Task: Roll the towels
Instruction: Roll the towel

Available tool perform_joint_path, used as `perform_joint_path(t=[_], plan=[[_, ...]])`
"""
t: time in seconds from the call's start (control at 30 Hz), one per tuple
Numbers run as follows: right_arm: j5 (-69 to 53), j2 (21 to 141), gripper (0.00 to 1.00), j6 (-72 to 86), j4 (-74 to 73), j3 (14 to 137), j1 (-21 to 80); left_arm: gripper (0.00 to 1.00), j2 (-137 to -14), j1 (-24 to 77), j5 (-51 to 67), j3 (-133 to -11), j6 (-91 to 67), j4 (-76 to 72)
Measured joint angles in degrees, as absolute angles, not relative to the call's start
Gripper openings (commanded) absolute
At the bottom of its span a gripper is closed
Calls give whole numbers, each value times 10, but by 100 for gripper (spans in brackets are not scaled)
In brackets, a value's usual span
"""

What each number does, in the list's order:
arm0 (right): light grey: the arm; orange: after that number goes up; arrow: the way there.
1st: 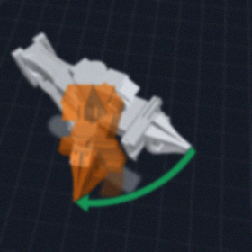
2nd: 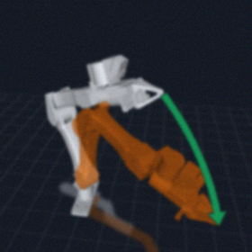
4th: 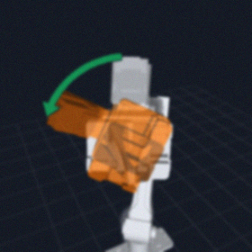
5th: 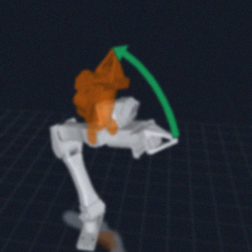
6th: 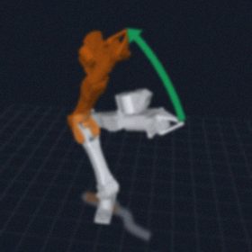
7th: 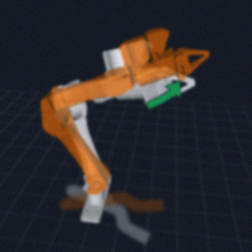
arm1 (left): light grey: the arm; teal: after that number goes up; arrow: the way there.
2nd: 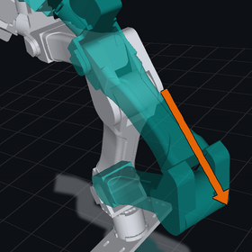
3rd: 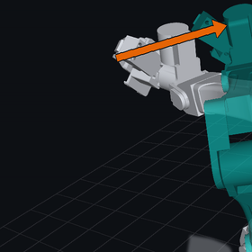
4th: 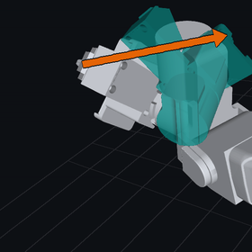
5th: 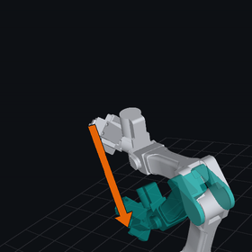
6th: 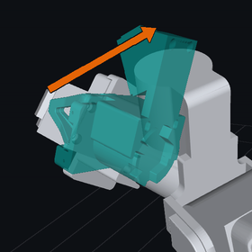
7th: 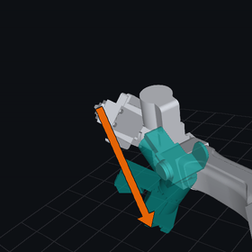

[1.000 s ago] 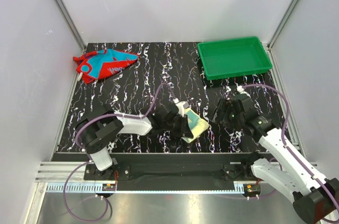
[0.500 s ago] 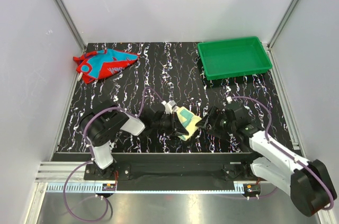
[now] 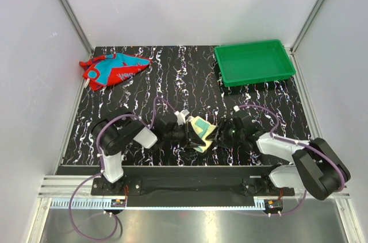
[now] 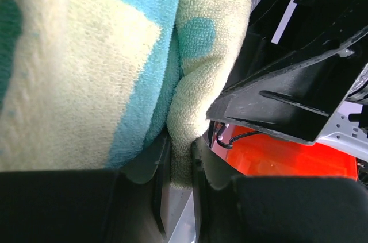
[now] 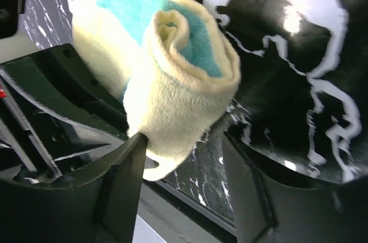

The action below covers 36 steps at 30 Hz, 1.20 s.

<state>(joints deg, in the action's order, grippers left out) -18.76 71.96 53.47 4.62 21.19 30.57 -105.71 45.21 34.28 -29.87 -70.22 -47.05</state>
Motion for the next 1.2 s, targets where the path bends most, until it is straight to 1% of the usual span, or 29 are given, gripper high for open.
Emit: perform_joint_path(t=[0.03,0.07,0.13,0.17,0.27,0.3,0.37,0.4,0.43,0.5,0.57,0.6,0.67,0.7,0.73,0.83,0.97,1.07,1.2], plan=[[-188,728,58,538,57,212,310,2,-1061,451,344,-296,-707,-477],[-188,736,53,540,68,212,312,2,-1066,451,346,-294,-713,-486],[-187,751,46,543,86,213,317,2,-1074,450,349,-291,-722,-500],[-187,758,42,544,93,214,319,3,-1077,449,351,-290,-726,-507],[-189,774,33,547,105,221,323,3,-1081,448,352,-285,-734,-519],[-190,778,27,546,107,224,324,4,-1081,447,352,-284,-734,-521],[-190,784,21,542,105,231,324,8,-1081,446,351,-284,-733,-522],[-189,787,14,539,99,237,325,10,-1080,445,351,-284,-731,-521],[-187,788,11,534,88,245,326,13,-1079,445,350,-284,-727,-517],[-183,789,7,525,53,264,328,26,-1064,445,344,-285,-712,-490],[-178,789,6,514,20,284,331,35,-1038,446,333,-291,-683,-443],[-174,789,6,506,-1,298,333,44,-1021,447,326,-297,-666,-408],[-164,794,5,488,-43,327,333,52,-988,449,309,-313,-629,-338],[-159,799,5,478,-61,342,333,59,-972,452,298,-321,-611,-303],[-154,806,4,466,-86,360,333,62,-957,454,287,-328,-594,-275],[-146,822,4,444,-127,387,333,66,-917,464,244,-348,-547,-187],[-136,840,3,420,-188,419,333,65,-873,494,157,-382,-488,-67],[-127,851,3,401,-236,448,335,64,-842,544,60,-415,-448,19],[-116,862,4,385,-283,475,340,64,-822,624,-58,-467,-403,89]])
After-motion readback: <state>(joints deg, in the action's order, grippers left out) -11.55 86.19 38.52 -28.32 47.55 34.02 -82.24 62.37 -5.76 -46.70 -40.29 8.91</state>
